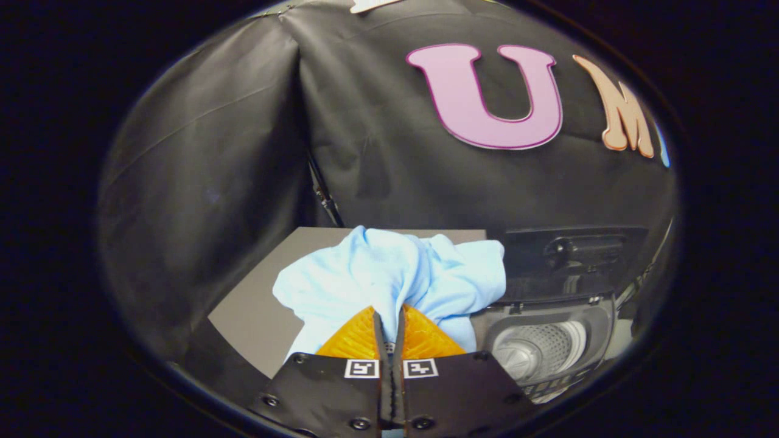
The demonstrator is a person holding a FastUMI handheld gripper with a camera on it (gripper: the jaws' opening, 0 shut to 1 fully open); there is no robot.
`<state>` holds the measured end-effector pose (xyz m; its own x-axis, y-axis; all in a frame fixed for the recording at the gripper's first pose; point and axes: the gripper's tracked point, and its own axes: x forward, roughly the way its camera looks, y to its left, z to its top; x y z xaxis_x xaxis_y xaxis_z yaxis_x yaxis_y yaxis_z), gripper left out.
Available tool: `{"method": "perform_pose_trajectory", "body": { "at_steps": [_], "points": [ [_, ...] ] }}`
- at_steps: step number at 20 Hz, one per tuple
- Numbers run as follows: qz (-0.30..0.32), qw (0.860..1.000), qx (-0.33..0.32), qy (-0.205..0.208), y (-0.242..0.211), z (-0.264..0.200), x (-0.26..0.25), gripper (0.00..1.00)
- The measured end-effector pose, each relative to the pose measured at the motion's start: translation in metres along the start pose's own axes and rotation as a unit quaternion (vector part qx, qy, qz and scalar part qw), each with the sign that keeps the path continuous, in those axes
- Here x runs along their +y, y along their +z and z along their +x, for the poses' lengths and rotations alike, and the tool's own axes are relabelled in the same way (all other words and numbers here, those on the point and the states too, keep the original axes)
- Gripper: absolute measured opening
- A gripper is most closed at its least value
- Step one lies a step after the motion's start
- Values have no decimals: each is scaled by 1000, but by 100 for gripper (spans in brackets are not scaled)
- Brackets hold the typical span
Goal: Put the clothes into the washing machine and then close the washing machine lid.
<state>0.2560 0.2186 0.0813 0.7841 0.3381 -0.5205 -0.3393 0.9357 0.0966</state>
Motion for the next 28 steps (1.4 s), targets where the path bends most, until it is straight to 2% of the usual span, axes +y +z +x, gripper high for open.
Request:
{"method": "perform_pose_trajectory", "body": {
  "at_steps": [5, 9, 13, 17, 24, 28],
  "points": [
    [-33, 997, -60, -44, 13, -26, -48, 0],
    [-47, 990, -88, -96, 17, -26, -98, 0],
    [-44, 980, -106, -163, 18, -32, -164, 0],
    [-34, 972, -102, -209, 5, -30, -218, 0],
    [-23, 971, -64, -228, -38, -12, -257, 1],
    [19, 974, -47, -223, -67, 3, -273, 1]
  ]
}}
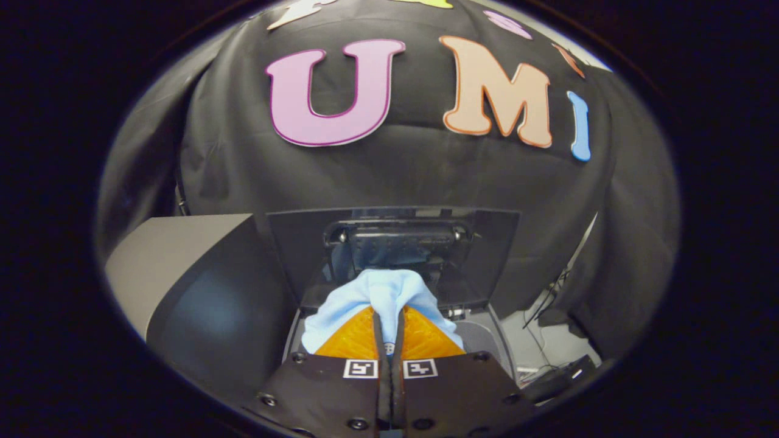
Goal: Put the clothes into the washing machine and then close the washing machine lid.
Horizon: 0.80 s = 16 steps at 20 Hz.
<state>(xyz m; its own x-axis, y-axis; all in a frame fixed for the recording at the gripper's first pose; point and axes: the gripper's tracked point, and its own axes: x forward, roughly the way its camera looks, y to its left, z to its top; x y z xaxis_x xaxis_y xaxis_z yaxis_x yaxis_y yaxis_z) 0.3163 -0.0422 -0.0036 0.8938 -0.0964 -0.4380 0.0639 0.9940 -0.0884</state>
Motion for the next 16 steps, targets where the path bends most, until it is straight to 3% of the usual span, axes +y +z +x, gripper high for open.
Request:
{"method": "perform_pose_trajectory", "body": {
  "at_steps": [4, 12, 14, 15, 16],
  "points": [
    [22, 999, 39, 5, -40, 26, -11, 5],
    [117, 990, 64, -35, -88, 55, -57, 10],
    [130, 989, 69, -29, -96, 59, -60, 27],
    [124, 989, 68, -33, -97, 59, -61, 28],
    [104, 992, 66, -35, -98, 59, -65, 36]
  ]
}}
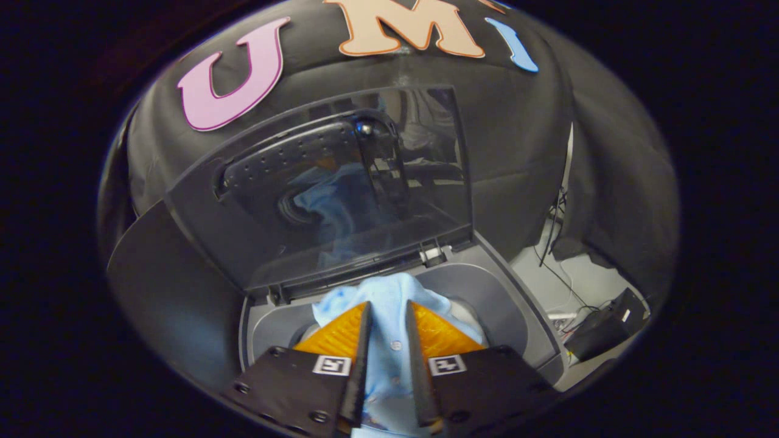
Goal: Put the clothes into the washing machine and then close the washing machine lid.
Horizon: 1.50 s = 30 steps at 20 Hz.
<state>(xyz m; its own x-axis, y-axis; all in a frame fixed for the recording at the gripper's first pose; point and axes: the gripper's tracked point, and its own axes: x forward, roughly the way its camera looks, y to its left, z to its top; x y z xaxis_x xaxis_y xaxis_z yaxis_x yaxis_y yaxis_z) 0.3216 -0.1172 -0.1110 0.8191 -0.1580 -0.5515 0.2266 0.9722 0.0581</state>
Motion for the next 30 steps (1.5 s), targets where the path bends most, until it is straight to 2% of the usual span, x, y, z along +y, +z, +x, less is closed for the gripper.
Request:
{"method": "perform_pose_trajectory", "body": {
  "at_steps": [2, 8, 11, 14, 23, 28, 30],
  "points": [
    [-33, 999, -12, -13, 6, 1, -8, 52],
    [-34, 998, -42, -18, 30, -15, -3, 99],
    [-30, 997, -68, -13, 48, -29, 2, 98],
    [-8, 995, -100, -28, 72, -45, 1, 98],
    [-3, 979, -204, -15, 190, -90, 33, 98],
    [-27, 960, -277, 9, 262, -94, 64, 98],
    [-32, 953, -301, 28, 276, -89, 76, 97]
  ]
}}
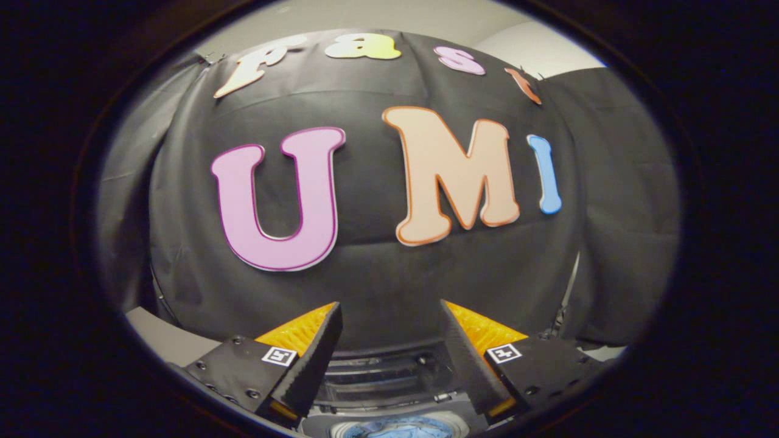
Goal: Put the clothes into the washing machine and then close the washing machine lid.
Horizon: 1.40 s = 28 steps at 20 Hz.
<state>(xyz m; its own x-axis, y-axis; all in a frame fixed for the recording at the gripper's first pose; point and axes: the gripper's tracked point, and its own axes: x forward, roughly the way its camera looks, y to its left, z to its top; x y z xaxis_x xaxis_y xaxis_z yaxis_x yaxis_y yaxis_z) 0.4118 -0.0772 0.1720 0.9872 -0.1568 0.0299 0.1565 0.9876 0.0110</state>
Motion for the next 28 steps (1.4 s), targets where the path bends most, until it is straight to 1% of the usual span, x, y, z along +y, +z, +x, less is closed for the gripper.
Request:
{"method": "perform_pose_trajectory", "body": {
  "at_steps": [4, 7, 9, 11, 12, 13, 14, 15, 16, 17, 18, 20, 22, 24, 28],
  "points": [
    [-8, 999, -30, -9, 1, 32, 8, 97],
    [-19, 998, -56, -5, -8, 56, 16, 97],
    [-28, 998, -58, -1, -27, 69, 21, 97],
    [-35, 999, -28, 9, -58, 81, 27, 97],
    [-38, 999, -9, 6, -72, 85, 27, 97],
    [-38, 999, 16, 19, -89, 89, 34, 97],
    [-38, 997, 64, 33, -116, 87, 41, 97],
    [-54, 998, 14, 37, -106, 96, 42, 98],
    [-47, 998, 16, 40, -106, 90, 41, 98],
    [-36, 998, -2, 43, -99, 86, 43, 98],
    [-37, 998, 2, 41, -103, 88, 43, 98],
    [-39, 999, -3, 32, -97, 85, 40, 99],
    [-36, 998, -12, 40, -94, 84, 40, 99],
    [-30, 997, -44, 50, -89, 85, 42, 99],
    [-28, 997, -48, 46, -89, 81, 38, 99]
  ]
}}
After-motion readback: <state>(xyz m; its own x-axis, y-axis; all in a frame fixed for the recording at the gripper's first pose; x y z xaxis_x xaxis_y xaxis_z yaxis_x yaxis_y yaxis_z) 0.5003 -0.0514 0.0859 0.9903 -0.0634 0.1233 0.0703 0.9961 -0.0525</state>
